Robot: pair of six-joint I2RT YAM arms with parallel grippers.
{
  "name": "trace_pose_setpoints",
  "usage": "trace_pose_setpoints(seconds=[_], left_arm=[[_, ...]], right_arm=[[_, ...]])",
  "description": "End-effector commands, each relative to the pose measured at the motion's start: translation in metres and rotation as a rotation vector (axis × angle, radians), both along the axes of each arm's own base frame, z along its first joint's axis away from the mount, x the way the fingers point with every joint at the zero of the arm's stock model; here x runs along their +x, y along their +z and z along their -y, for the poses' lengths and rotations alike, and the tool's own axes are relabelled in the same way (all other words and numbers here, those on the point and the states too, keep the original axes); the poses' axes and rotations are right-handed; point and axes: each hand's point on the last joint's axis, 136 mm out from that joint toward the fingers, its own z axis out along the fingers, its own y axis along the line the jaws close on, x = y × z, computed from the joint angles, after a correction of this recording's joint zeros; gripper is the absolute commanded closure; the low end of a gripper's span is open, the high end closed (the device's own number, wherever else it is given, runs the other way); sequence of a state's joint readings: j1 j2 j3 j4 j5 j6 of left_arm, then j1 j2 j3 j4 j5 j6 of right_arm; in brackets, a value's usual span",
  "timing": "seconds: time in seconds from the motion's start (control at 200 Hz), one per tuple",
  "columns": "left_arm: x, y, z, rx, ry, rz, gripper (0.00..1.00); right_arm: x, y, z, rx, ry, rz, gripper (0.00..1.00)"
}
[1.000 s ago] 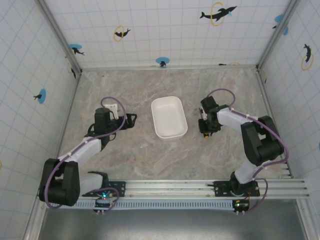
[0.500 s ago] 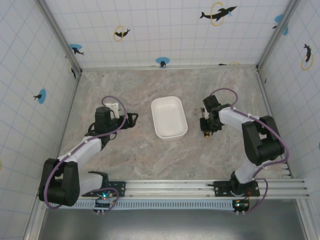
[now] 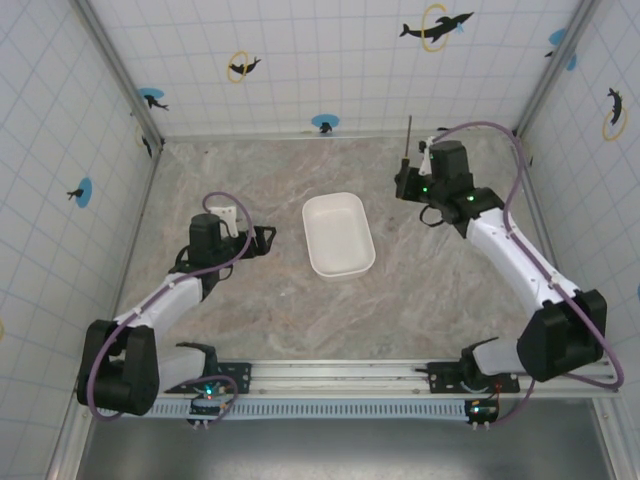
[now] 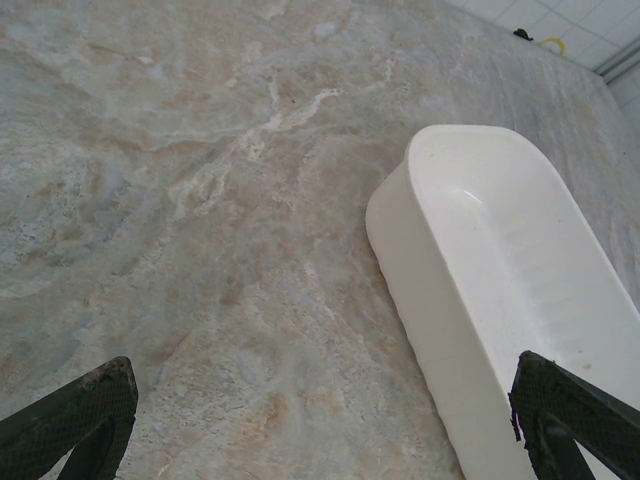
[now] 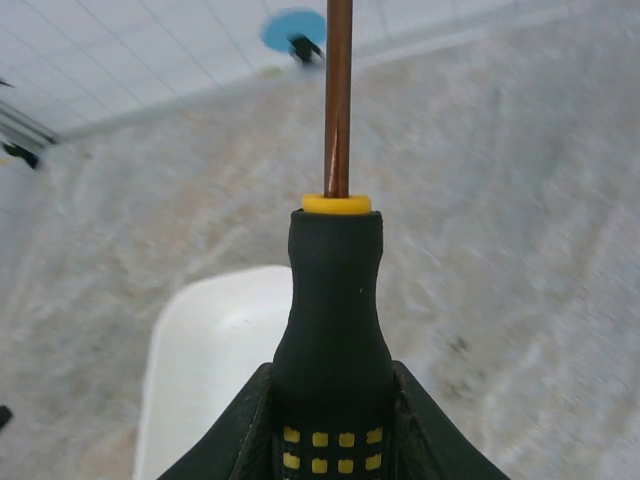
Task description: Put the screwdriver in the bin
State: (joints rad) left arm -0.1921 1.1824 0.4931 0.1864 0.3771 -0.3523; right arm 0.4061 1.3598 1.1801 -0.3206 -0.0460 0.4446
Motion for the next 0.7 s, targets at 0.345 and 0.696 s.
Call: trace_pose_setpoints(seconds=[0.345, 0.696], left_arm=[[0.001, 0.006, 0.002, 0.016, -0.008, 0.009, 0.02], [0.001, 0.002, 0.001, 0.019, -0.005, -0.002, 0.03]], right_arm=[[-0.031, -0.054, -0.081, -0.078, 0.059, -0.025, 1.0], [-0.059, -0.135, -0.101, -0.184, 0.125, -0.259, 1.0]])
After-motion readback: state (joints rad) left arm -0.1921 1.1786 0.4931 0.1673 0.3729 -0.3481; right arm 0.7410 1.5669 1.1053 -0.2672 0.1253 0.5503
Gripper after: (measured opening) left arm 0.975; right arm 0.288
